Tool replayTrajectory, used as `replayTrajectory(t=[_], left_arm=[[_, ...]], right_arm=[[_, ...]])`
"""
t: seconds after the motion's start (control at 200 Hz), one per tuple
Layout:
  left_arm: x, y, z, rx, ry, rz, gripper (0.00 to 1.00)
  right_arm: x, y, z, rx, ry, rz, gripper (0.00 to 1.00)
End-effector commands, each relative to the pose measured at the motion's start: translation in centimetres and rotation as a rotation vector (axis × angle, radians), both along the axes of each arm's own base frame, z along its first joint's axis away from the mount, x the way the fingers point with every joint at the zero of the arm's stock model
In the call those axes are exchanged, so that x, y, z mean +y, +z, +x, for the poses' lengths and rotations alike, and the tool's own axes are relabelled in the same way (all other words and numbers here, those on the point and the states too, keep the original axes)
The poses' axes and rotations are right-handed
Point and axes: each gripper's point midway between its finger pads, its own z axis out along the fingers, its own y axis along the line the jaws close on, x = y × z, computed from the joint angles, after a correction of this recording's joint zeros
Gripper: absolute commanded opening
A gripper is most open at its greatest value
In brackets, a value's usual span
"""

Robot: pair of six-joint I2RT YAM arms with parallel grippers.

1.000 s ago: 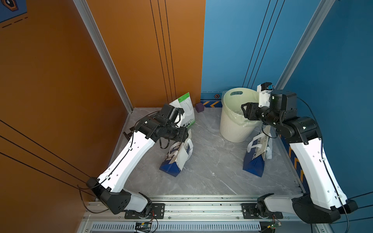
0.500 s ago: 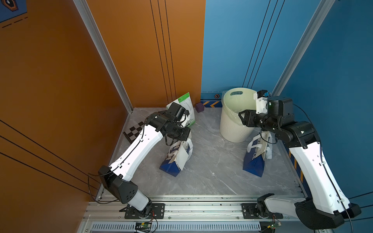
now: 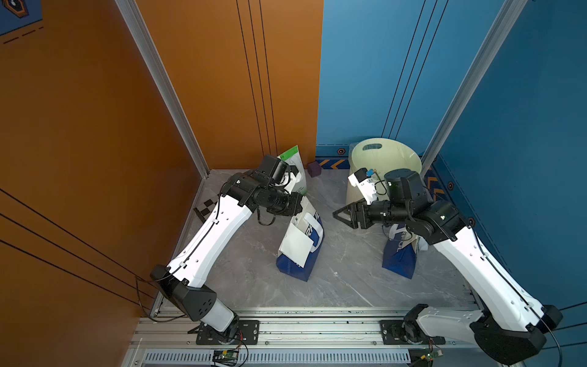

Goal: Shred takeout receipts and throw away
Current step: Pick up the takeout bag at the center of the board, then tear off the takeout receipt from the takeout bag.

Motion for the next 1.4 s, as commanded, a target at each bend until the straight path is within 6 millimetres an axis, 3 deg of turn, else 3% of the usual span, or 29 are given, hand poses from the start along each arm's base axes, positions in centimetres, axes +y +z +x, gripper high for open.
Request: replayTrajectory(t=[0.0, 0.165, 0.185, 0.34, 0.575, 0.796, 0.981, 1.156, 1.396], left_arm=[[-1.6, 4.1, -0.8, -0.061, -0.069, -0.192, 0.00], [-2.6, 5.4, -1.2, -0.082, -0.125, -0.290, 0.00], [-2.8, 5.5, -1.3, -0.083, -0.132, -0.299, 0.00], [-3.3, 6.1, -1.8, -0.077, -0.171, -0.342, 0.00], [-3.8, 6.6, -2.5, -0.072, -0.214, -0.375, 0.00], [-4.1, 6.8, -3.0, -0.071, -0.245, -0.386, 0.00], [-4.4, 7.0, -3.2, -0.072, -0.262, -0.392, 0.00], [-4.3, 6.8, -2.8, -0.077, -0.247, -0.381, 0.00], [-3.6, 5.8, -1.6, -0.076, -0.187, -0.344, 0.00]], right_arm=[[2.4, 0.4, -2.3, -0.041, 0.165, 0.097, 0.61], [4.0, -2.3, -3.1, -0.084, 0.239, 0.084, 0.62], [4.6, -2.4, -3.9, -0.093, 0.267, 0.089, 0.62], [6.0, -3.6, -3.7, -0.160, 0.288, 0.095, 0.64], [5.7, -4.9, -2.9, -0.237, 0.288, 0.037, 0.67], [4.4, -4.2, -2.0, -0.275, 0.256, 0.033, 0.71], [4.5, -4.3, -2.6, -0.250, 0.285, 0.036, 0.73], [5.5, -4.4, -4.4, -0.164, 0.367, 0.089, 0.67], [5.3, -3.7, -4.6, -0.157, 0.358, 0.107, 0.50]])
